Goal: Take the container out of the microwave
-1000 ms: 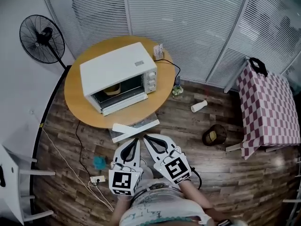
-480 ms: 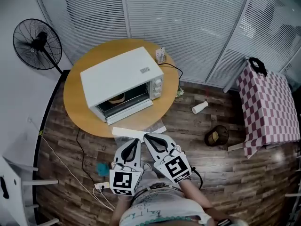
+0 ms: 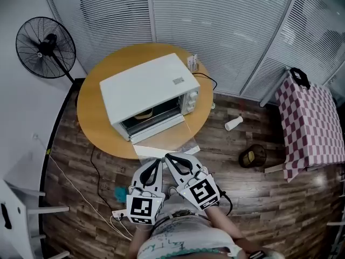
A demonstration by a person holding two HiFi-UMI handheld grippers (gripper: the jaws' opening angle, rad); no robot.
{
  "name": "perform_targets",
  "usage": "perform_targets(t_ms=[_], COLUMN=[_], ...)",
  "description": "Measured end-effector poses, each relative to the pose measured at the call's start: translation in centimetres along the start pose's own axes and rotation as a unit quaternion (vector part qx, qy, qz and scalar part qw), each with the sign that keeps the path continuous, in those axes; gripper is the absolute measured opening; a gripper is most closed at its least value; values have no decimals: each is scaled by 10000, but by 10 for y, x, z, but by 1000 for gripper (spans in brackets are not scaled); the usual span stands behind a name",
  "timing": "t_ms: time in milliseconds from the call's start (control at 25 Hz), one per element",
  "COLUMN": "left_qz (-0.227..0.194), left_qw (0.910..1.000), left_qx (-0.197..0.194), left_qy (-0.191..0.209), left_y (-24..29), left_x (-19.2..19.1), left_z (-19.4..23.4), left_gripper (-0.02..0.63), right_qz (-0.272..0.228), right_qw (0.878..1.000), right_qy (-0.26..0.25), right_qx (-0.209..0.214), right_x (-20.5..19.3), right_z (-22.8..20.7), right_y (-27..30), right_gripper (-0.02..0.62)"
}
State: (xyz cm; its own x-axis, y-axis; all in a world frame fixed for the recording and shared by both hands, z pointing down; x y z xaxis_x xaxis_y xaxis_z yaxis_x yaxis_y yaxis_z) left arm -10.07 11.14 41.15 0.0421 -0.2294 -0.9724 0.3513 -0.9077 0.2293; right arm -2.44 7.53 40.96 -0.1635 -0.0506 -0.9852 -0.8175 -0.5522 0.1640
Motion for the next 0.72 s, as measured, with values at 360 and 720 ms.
perform_targets(t_ms=[360,720], left_qz=[2,40], left_qw=[9999,9997], left_qx=[-80,139], left_qy=[-96,-183], left_y=[-5,10], left_x=[-1,0], left_z=[10,24], left_gripper=[14,14], right_qz=[50,156], right_qw=[9999,9995], right_qy=[122,152], right_qx=[-19,239], right_x=[-6,1], right_z=[2,-12], right_y=[7,27], right_gripper=[-8,-8])
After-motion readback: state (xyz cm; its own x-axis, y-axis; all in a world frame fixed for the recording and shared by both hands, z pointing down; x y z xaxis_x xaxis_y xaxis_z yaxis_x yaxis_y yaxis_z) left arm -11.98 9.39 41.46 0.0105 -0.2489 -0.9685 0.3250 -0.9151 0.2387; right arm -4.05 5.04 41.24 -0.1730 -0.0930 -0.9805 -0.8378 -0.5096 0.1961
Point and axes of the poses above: the fingertips, and each gripper's own axes: y forward along the fingers, z to its left, x out of its top, the point moved 5 cm from there along -y, backward along the fingers, and after that the axes turned 4 degrees about -x, right-handed, at the moved point
